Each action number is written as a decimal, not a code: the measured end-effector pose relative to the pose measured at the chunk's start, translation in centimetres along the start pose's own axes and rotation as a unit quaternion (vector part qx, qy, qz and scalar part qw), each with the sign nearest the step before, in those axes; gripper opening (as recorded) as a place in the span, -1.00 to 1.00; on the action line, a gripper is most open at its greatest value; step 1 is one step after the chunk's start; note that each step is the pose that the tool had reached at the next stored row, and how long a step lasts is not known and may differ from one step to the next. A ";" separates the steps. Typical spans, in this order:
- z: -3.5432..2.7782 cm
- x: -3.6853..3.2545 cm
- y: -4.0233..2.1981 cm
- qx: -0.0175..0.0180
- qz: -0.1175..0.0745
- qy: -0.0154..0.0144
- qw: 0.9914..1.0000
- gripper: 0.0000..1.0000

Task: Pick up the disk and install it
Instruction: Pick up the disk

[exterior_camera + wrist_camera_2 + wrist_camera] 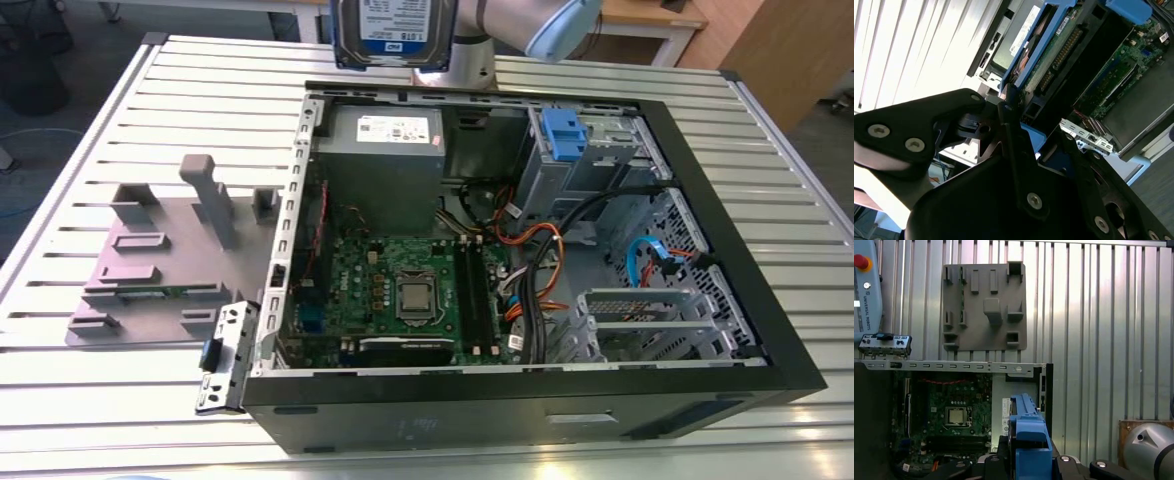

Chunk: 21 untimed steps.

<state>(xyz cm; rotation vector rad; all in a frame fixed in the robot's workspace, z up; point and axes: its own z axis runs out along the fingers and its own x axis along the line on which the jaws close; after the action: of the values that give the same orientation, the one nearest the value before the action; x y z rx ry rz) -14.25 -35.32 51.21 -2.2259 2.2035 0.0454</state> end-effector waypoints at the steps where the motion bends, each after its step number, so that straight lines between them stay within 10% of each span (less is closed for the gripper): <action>1: 0.00 0.00 -0.02 0.000 0.000 0.000 1.000 -0.27; 21: 0.02 0.01 -0.63 0.000 0.000 0.000 1.000 -0.27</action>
<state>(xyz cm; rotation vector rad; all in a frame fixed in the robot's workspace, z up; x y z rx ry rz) -13.62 -35.32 51.18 -2.2260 2.2034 0.0454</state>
